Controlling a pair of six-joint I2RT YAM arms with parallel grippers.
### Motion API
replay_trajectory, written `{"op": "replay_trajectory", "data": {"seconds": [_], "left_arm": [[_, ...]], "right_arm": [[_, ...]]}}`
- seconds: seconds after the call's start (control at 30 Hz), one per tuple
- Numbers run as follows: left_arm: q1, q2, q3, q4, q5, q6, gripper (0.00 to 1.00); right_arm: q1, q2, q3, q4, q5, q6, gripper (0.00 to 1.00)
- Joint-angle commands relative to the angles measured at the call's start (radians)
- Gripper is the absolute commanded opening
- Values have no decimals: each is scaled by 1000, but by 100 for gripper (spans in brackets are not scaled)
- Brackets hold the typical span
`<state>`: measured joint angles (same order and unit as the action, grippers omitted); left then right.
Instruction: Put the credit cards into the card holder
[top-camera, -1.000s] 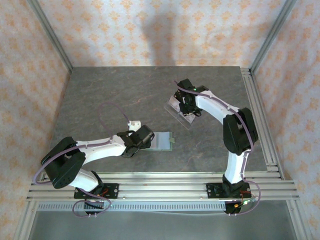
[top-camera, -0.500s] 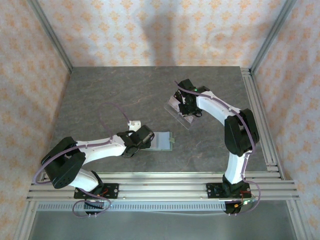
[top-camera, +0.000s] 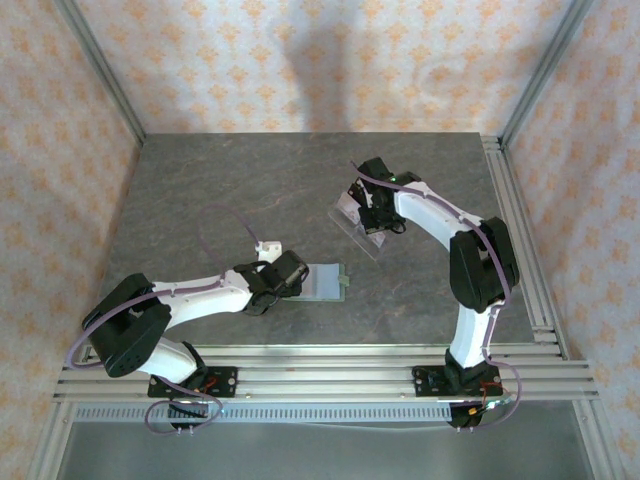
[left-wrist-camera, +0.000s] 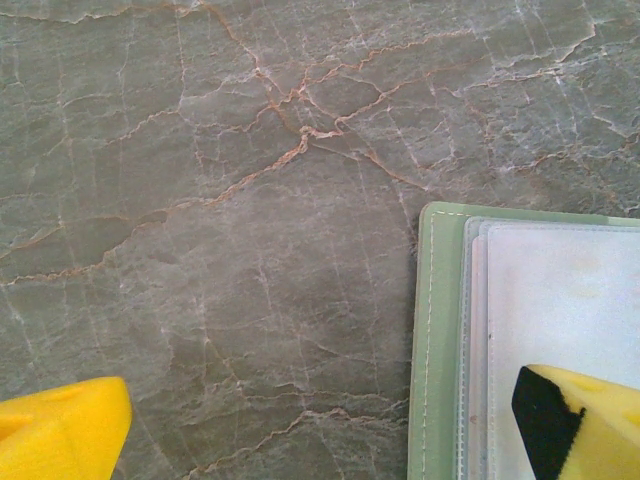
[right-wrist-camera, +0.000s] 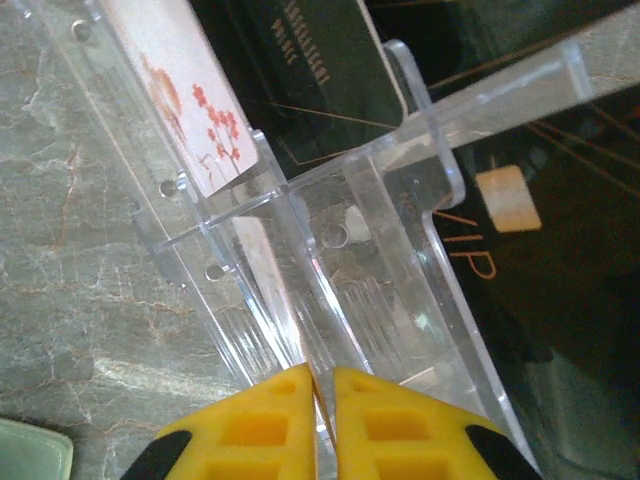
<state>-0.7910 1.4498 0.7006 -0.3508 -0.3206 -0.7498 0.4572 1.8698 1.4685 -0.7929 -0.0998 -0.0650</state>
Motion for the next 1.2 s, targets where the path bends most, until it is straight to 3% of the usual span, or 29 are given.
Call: {"op": "replay_trajectory", "data": {"seconds": [0.0,0.27,0.77,1.0,1.17], "left_arm": [[10,1,25,-4,-18,13,100],[9,-5,26,-15,-22,19,100],[17,-20,58,-53,-35,48,100],[18,-9,64,-52,-30,104,100],[19,11,62,-22,-2,133,100]], "right_arm": [[-7,-3,28,-28,-49,-63,8],[-15,-7,53,-64,-90,-133,0],[-17,-224,26,-27,-221,15,0],[-6,-417,-244,244,-426,250,0],[67,-540,-495,513,-442,443,0]]}}
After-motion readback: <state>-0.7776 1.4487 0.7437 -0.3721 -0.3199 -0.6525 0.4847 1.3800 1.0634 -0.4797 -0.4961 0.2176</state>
